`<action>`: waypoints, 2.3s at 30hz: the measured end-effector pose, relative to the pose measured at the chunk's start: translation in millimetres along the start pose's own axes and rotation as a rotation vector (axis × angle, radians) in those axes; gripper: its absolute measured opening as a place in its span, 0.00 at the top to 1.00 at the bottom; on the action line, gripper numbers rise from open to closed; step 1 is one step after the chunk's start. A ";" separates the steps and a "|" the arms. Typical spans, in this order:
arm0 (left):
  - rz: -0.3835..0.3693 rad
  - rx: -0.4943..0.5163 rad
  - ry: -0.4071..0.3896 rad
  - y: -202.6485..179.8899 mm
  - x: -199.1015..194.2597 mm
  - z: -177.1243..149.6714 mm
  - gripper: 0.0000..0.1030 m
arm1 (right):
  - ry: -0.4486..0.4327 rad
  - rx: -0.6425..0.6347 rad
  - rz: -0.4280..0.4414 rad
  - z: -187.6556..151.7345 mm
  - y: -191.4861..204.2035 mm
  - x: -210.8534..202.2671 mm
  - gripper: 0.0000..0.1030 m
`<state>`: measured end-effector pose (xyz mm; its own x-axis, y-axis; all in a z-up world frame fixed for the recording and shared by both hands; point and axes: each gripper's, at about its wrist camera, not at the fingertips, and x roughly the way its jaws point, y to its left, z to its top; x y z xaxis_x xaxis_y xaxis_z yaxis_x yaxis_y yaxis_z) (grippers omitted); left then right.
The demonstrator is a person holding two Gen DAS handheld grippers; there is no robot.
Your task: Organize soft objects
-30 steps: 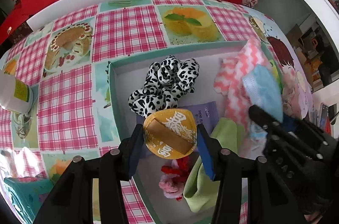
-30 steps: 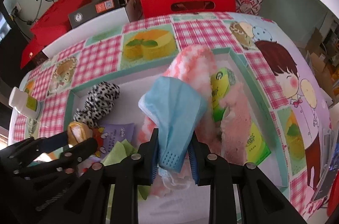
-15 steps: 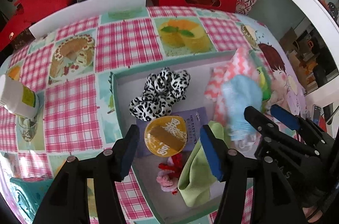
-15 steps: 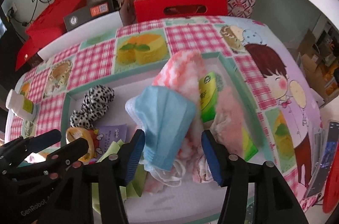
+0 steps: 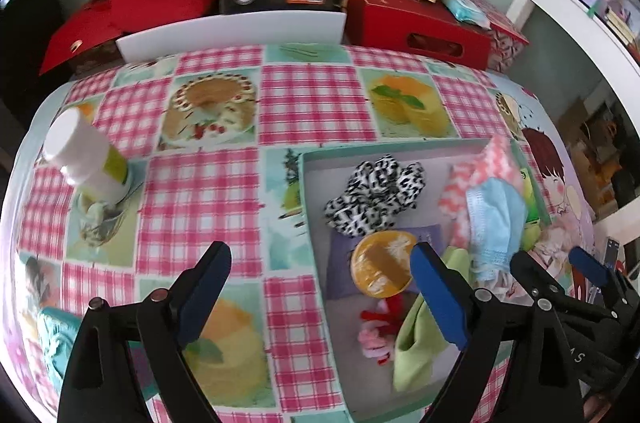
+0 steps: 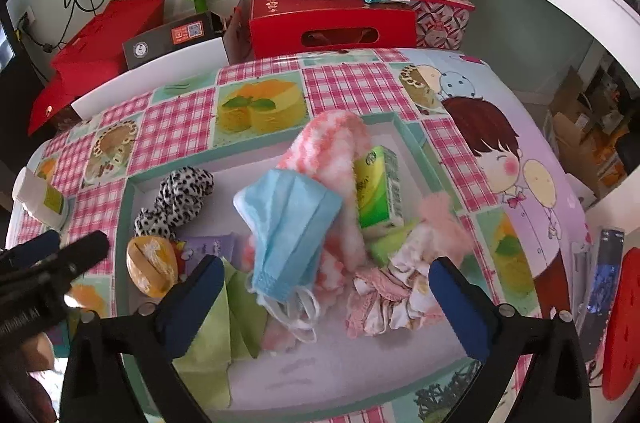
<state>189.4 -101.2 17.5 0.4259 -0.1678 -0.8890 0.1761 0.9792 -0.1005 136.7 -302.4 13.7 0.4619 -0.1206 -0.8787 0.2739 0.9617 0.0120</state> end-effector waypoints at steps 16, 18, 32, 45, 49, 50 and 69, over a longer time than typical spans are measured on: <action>0.044 0.023 -0.039 -7.7 -38.8 -78.1 0.11 | 0.024 -0.030 0.018 -60.8 -4.1 -26.5 0.00; 0.069 0.015 -0.033 -4.2 -40.7 -87.1 0.11 | 0.028 -0.036 0.022 -66.9 -3.5 -29.1 0.00; 0.213 -0.008 -0.036 17.5 -55.0 -116.7 0.11 | 0.035 -0.061 0.042 -83.6 2.4 -33.5 0.00; 0.247 -0.032 -0.041 24.1 -58.4 -122.9 0.11 | 0.033 -0.082 0.042 -85.4 7.8 -33.6 0.00; 0.251 -0.035 -0.034 25.4 -55.5 -124.2 0.11 | 0.034 -0.088 0.044 -85.7 9.1 -32.7 0.00; 0.253 -0.035 -0.033 25.7 -54.9 -124.4 0.11 | 0.035 -0.090 0.043 -85.9 9.8 -32.2 0.00; 0.267 -0.032 -0.019 26.0 -49.8 -123.6 0.11 | 0.042 -0.091 0.036 -87.0 10.2 -28.8 0.00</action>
<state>63.1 -53.3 3.9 0.4705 0.0952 -0.8772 0.0274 0.9921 0.1224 52.8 -267.7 -2.4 0.4334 -0.0768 -0.8979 0.1792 0.9838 0.0023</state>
